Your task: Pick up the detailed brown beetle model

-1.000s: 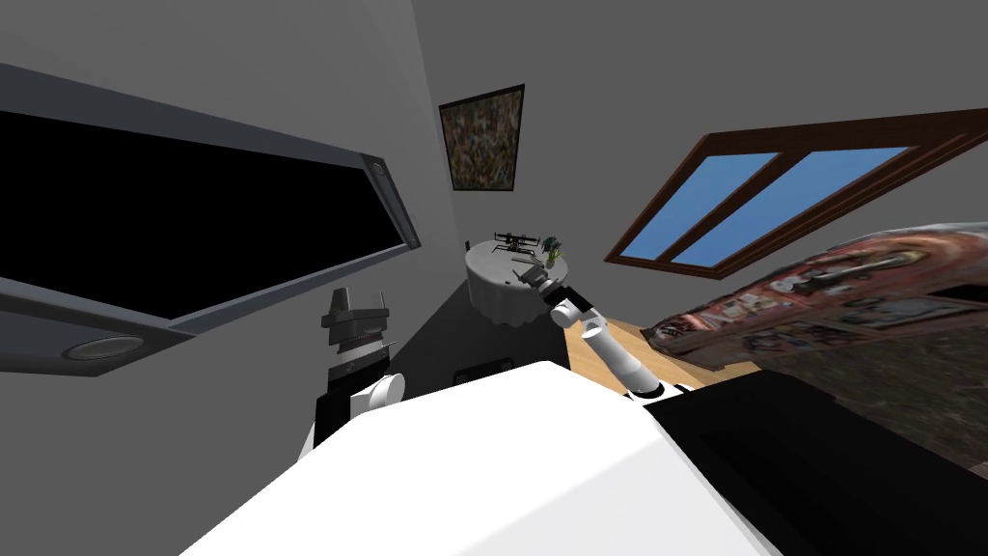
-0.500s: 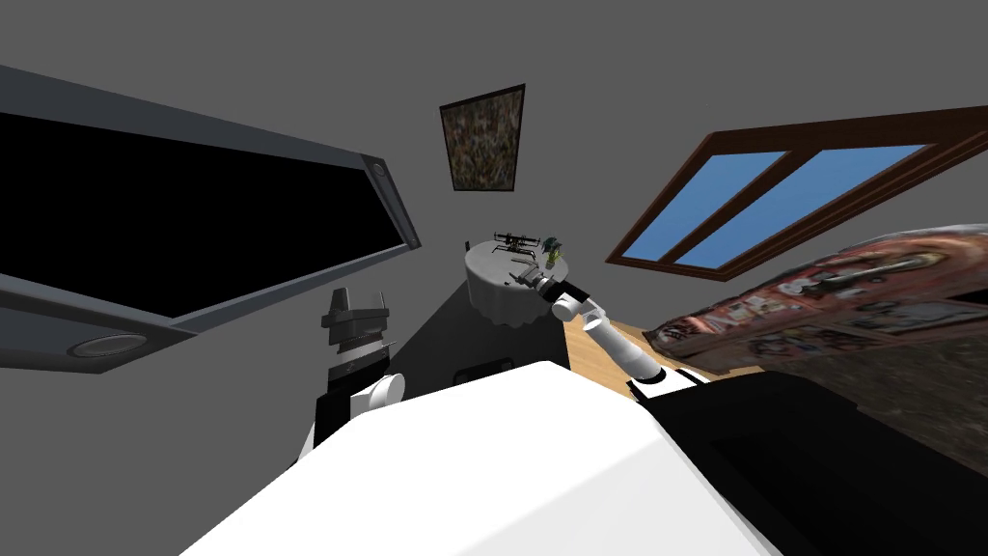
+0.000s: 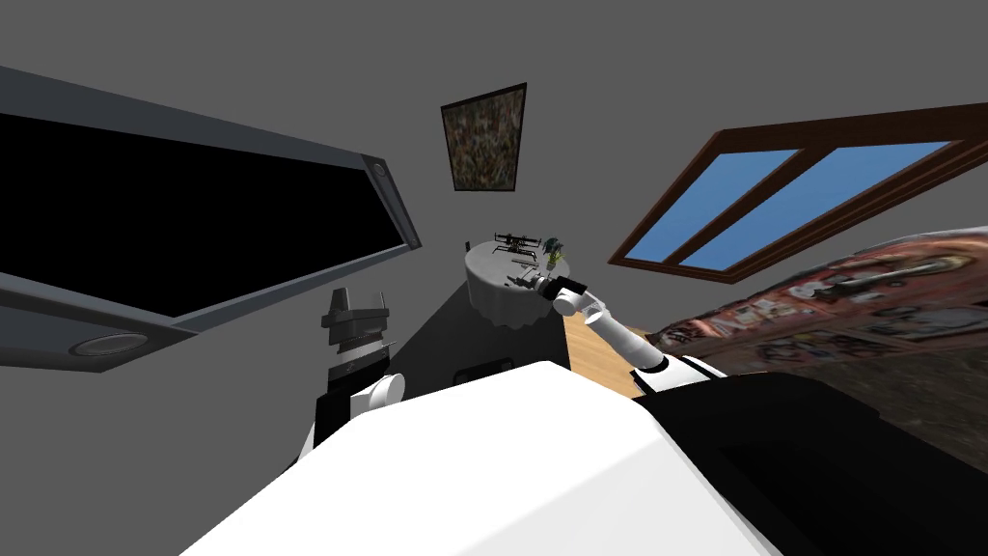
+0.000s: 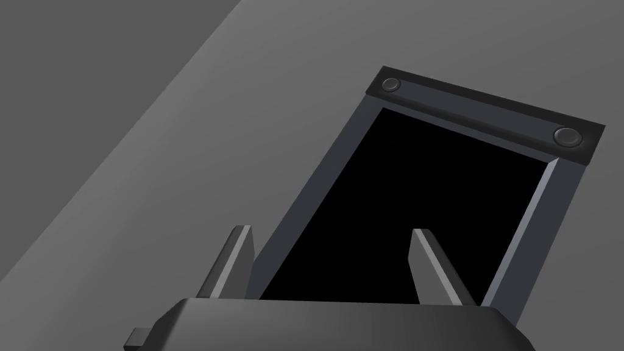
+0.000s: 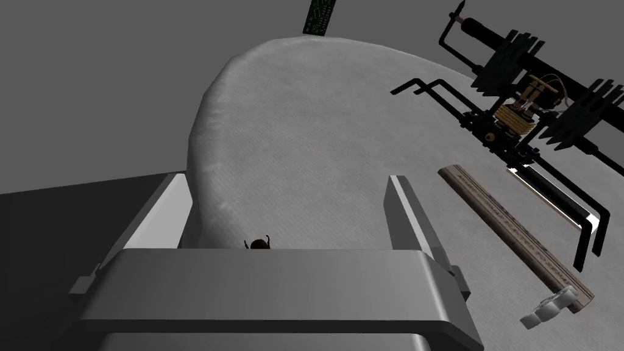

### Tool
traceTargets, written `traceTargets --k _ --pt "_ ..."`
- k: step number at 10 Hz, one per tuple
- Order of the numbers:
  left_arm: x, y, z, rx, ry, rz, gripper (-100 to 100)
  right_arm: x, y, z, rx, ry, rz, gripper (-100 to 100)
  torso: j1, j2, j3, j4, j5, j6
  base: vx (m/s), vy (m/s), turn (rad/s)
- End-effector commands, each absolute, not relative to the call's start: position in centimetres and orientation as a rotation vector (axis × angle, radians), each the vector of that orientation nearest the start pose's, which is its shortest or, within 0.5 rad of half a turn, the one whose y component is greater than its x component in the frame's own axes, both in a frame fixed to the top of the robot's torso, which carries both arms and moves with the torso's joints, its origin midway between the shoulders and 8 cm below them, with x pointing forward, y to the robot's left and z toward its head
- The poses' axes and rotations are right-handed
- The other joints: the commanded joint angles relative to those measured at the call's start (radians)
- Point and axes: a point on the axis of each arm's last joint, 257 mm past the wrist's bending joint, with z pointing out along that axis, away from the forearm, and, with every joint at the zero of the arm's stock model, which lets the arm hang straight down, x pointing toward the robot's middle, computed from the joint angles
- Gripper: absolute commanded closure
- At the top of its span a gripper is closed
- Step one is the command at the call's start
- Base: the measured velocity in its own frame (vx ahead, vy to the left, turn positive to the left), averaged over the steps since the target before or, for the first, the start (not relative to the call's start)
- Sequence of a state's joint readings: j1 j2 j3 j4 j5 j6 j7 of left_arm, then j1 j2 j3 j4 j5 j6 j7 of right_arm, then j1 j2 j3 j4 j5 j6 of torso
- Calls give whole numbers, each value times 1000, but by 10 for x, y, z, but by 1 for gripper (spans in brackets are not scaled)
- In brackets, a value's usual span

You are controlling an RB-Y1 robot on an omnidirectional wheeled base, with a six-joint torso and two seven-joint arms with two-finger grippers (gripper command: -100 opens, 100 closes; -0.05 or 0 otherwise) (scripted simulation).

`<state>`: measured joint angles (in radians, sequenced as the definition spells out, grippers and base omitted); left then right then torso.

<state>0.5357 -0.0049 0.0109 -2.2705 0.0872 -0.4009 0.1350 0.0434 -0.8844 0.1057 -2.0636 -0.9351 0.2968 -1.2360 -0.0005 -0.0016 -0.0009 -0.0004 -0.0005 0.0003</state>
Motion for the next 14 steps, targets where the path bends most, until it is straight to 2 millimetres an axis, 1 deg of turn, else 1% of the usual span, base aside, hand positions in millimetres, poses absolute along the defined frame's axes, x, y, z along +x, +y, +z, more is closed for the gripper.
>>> traceTargets --k 1,2,3,4,5,6,8,9,10,11,13,14 --pt "355 301 -11 -885 599 -1422 0 493 -234 -106 -2153 -795 -1918 -100 0 0 0 0 0 0 22 -12 37" --pt "355 301 -11 -885 599 -1422 0 492 -234 -108 -2156 -789 -1903 -100 0 0 0 0 0 0 23 -12 18" --pt "355 301 -11 -885 599 -1422 0 491 -233 -117 -2197 -780 -1814 -100 0 0 0 0 0 0 26 -14 26" --pt "355 301 -11 -885 599 -1422 0 491 -232 -118 -2196 -772 -1803 -100 0 -1 0 0 0 0 23 -13 18" --pt "355 301 -11 -885 599 -1422 0 489 -232 -125 -2230 -757 -1719 -100 0 0 0 0 0 0 26 -8 34" --pt "355 301 -11 -885 599 -1422 0 489 -232 -127 -2235 -756 -1706 -100 0 -1 0 0 0 0 25 -9 19" --pt "355 301 -11 -885 599 -1422 0 485 -234 -140 -2303 -733 -1559 -100 0 -1 -1 0 0 0 47 -13 40" --pt "355 301 -11 -885 599 -1422 0 482 -234 -145 -2314 -728 -1524 -100 0 -2 -1 0 0 0 39 -7 20" --pt "355 301 -11 -885 599 -1422 0 478 -236 -151 -2349 -715 -1448 -100 1 -2 -1 0 0 0 34 -3 29" --pt "355 301 -11 -885 599 -1422 0 477 -236 -152 -2352 -714 -1439 -100 1 -1 -1 0 0 0 30 -4 17" --pt "355 301 -11 -885 599 -1422 0 470 -244 -164 -2422 -692 -1303 -100 1 -1 -1 0 0 0 43 1 36" --pt "355 301 -11 -885 599 -1422 0 467 -242 -166 -2424 -686 -1282 -100 1 -2 -1 0 0 0 43 -3 23"
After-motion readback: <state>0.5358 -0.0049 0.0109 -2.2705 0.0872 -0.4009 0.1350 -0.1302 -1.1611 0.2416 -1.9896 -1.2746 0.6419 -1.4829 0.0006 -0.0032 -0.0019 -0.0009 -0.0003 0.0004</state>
